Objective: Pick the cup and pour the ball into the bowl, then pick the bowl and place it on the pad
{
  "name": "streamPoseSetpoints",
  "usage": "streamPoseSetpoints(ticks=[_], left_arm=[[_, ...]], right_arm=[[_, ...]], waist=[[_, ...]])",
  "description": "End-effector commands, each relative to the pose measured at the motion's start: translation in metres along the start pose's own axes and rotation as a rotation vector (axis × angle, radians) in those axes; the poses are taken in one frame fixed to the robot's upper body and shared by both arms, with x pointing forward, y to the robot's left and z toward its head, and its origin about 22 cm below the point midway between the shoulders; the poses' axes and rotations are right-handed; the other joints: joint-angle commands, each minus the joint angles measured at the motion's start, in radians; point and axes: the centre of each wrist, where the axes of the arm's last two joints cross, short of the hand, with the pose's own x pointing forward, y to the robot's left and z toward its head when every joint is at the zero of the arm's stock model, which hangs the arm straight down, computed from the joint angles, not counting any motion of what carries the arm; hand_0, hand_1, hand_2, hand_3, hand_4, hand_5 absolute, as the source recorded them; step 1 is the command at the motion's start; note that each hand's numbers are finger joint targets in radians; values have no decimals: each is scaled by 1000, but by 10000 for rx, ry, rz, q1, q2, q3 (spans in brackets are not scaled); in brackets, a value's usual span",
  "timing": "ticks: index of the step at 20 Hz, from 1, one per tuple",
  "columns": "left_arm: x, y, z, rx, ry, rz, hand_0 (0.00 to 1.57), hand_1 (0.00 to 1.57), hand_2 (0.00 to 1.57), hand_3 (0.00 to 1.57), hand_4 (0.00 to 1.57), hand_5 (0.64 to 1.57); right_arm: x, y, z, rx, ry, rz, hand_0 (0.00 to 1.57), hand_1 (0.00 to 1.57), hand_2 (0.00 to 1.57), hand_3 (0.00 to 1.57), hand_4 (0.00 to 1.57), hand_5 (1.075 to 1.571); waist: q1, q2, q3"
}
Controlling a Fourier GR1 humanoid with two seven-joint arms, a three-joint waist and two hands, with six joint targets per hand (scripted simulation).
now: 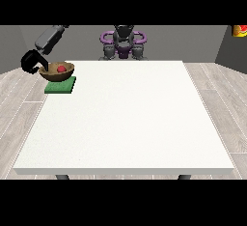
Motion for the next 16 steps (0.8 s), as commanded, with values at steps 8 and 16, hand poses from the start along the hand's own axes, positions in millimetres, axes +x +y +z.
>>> streamPoseSetpoints(ticks=[8,16], left_arm=[[-7,3,1,309,-19,-135,0,0,0,0,1190,1566],[2,-12,-3,-358,-419,-237,0,0,0,0,1206,1569]], right_arm=[[8,32,0,56,-832,75,1259,1259,1353,911,115,1529],[12,14,-6,696,-89,1081,0,0,0,0,0,1407]], waist=[[-187,169,-4],[583,188,8]])
